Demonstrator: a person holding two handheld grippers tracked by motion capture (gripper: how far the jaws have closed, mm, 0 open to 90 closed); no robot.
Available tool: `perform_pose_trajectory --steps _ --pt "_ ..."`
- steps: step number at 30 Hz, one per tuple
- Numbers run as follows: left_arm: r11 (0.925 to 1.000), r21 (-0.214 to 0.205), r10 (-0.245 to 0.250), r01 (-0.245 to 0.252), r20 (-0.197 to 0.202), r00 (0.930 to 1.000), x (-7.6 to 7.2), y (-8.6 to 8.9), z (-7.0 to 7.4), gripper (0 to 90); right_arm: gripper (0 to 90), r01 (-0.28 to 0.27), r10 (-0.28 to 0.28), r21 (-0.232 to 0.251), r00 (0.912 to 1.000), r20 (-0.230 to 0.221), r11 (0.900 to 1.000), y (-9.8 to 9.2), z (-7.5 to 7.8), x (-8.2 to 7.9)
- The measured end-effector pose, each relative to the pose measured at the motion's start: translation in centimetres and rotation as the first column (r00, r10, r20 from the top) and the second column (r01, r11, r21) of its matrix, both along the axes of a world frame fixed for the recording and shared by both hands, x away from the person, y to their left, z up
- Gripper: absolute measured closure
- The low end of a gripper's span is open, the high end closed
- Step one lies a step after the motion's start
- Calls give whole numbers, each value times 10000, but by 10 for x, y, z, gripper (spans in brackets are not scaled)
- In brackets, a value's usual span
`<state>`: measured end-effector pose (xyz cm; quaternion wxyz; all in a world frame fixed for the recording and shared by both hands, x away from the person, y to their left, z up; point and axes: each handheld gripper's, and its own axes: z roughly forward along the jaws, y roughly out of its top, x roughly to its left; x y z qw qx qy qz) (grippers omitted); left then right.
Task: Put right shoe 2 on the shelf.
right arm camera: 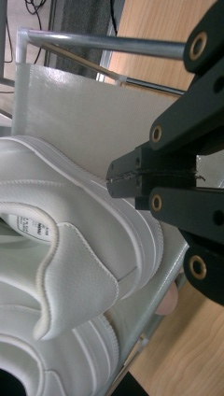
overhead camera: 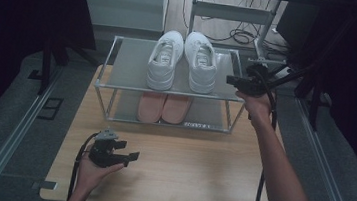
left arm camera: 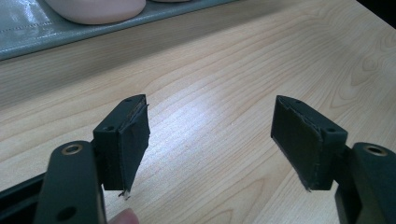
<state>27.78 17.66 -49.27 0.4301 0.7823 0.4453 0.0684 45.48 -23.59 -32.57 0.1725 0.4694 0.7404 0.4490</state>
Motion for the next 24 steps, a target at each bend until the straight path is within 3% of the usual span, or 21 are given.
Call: perform_pose_trajectory --steps 8,14,24 --pt "10000 36 0 0 -11 10000 0 0 -1 285 900 14 -14 -152 10000 -16 9999 9 -13 7" --pt "10000 14 57 -57 -16 10000 0 2 -1 285 900 78 -81 -563 10000 -47 9984 17 -21 12" --pt "10000 45 47 -47 4 10000 1 2 -2 285 900 39 -35 -617 10000 73 9981 27 -26 15"
